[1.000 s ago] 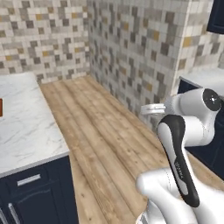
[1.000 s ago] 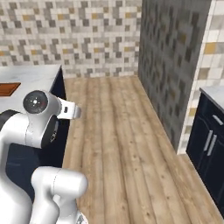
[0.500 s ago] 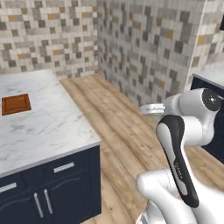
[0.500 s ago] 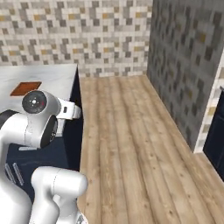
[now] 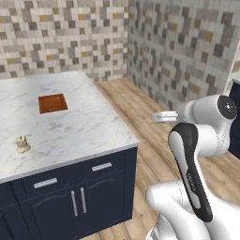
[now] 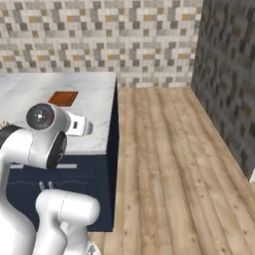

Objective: Pick the candle and candle from the dining table and place them in the open cabinet. Close the cabinet after placing the objects.

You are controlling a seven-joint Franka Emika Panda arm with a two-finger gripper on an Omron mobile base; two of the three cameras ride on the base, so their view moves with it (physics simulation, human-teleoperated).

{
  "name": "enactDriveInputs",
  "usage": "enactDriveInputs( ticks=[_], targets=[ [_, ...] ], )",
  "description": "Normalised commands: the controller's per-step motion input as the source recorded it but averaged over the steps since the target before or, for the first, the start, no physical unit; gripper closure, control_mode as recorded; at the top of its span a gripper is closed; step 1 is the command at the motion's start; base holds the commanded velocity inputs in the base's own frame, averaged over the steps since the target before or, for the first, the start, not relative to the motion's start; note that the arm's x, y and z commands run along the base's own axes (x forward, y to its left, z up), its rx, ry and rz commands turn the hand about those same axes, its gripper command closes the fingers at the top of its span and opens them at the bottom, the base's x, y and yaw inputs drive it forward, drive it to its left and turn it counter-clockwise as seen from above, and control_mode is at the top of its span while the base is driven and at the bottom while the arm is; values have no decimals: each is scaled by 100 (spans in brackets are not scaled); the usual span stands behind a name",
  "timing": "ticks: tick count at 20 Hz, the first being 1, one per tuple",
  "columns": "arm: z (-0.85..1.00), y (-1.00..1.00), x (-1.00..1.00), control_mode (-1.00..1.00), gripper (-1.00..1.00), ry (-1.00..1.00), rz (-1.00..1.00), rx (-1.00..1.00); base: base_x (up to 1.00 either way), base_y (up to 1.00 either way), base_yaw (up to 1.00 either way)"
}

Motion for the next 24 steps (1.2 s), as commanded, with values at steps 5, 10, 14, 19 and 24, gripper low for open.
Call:
enactDriveInputs(
  ticks=[5,10,14,19,24],
  targets=[
    [0,0,0,100,-100,0,0,0,2,54,30],
    [0,0,0,100,-100,0,0,0,9,50,27],
    [0,0,0,100,-100,0,0,0,17,48,26],
    [0,0,0,100,-100,0,0,0,26,45,25],
    [0,0,0,100,-100,0,0,0,39,39,21]
  ],
)
